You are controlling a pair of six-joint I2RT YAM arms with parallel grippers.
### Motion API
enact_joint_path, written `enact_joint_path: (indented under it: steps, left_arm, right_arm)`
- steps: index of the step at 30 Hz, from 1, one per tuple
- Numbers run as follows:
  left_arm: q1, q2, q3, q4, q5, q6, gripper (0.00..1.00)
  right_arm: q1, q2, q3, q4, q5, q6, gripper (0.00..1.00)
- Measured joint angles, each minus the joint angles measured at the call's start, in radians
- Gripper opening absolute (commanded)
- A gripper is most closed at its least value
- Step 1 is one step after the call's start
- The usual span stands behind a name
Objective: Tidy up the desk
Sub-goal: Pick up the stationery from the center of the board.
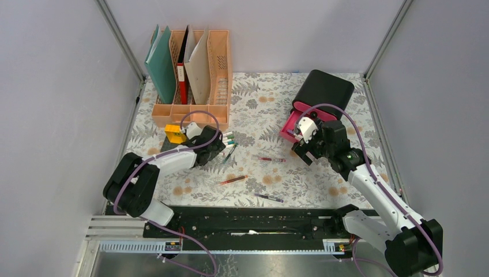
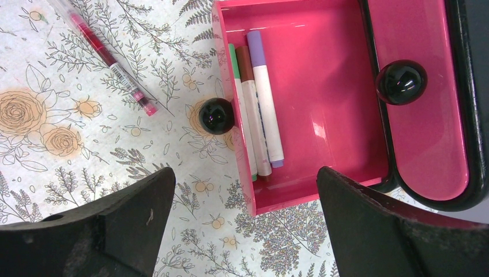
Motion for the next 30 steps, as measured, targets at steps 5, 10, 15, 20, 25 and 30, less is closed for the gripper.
enact_joint_path:
  steps: [5, 10, 15, 20, 25, 30]
  left_arm:
    - [0.004, 0.016, 0.015, -0.013, 0.0, -0.008, 0.7]
    - [0.005, 0.016, 0.015, -0.027, -0.003, -0.016, 0.64]
    - [0.005, 0.018, 0.016, -0.039, -0.004, -0.019, 0.56]
    - [0.007, 0.043, 0.042, -0.064, -0.007, -0.019, 0.5]
    - [0.008, 0.085, 0.084, -0.085, -0.014, -0.018, 0.44]
    - [0.008, 0.113, 0.114, -0.111, -0.023, -0.019, 0.35]
  right_arm:
    - [0.0, 0.0, 0.0, 0.0, -0.001, 0.0, 1.0]
    - [0.0, 0.0, 0.0, 0.0, -0.01, 0.0, 1.0]
    - [0.0, 0.0, 0.0, 0.0, -0.017, 0.0, 1.0]
    - [0.0, 0.0, 0.0, 0.0, -0.017, 0.0, 1.0]
    - [0.0, 0.0, 0.0, 0.0, -0.017, 0.0, 1.0]
    - [0.0, 0.0, 0.0, 0.0, -0.017, 0.0, 1.0]
